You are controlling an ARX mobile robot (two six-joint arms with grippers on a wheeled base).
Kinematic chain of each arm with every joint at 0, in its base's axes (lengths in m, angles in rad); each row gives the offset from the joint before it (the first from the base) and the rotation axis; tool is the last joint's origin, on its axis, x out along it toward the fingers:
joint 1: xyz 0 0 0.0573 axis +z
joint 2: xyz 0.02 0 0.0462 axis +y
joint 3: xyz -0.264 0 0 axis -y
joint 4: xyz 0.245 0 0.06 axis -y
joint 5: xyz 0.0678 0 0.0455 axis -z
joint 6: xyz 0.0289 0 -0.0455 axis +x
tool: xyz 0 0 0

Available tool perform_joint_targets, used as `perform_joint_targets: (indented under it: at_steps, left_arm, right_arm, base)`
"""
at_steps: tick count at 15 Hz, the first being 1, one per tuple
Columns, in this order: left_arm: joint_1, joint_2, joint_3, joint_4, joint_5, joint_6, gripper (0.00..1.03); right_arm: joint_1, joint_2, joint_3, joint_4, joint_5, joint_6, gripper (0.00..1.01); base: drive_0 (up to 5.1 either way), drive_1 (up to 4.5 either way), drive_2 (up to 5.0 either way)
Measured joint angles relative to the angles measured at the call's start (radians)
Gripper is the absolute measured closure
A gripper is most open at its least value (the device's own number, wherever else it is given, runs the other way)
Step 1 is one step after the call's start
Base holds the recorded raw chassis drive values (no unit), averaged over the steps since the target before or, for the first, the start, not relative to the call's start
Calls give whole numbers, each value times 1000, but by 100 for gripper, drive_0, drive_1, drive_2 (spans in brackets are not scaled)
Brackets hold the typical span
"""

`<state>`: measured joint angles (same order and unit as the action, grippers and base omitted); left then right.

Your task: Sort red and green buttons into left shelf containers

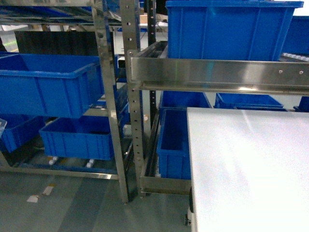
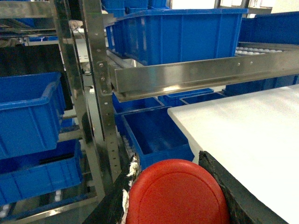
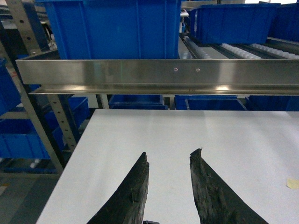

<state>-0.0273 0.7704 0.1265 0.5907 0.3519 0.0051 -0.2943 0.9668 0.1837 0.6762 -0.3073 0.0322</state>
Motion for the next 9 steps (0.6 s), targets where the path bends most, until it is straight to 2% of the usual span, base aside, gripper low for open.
perform_joint_targets:
  at_steps: [9]
  left_arm:
    - [0, 0, 0, 0, 0, 0, 71]
  right_arm:
    - [0, 0, 0, 3, 0, 0, 76]
  base:
    - [-498, 128, 325]
